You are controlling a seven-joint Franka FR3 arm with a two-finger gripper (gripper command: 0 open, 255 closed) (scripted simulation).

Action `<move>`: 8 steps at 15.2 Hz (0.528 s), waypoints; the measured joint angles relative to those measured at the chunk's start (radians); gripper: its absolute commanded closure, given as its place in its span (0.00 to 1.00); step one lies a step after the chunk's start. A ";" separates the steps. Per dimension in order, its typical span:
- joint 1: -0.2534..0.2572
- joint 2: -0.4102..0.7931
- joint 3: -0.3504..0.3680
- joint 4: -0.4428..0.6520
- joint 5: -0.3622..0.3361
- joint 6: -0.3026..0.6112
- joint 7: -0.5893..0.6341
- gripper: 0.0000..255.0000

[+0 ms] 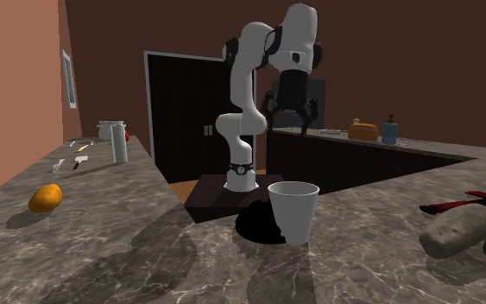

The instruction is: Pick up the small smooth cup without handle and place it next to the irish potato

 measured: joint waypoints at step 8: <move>0.042 0.328 0.025 0.237 -0.159 0.009 0.157 0.00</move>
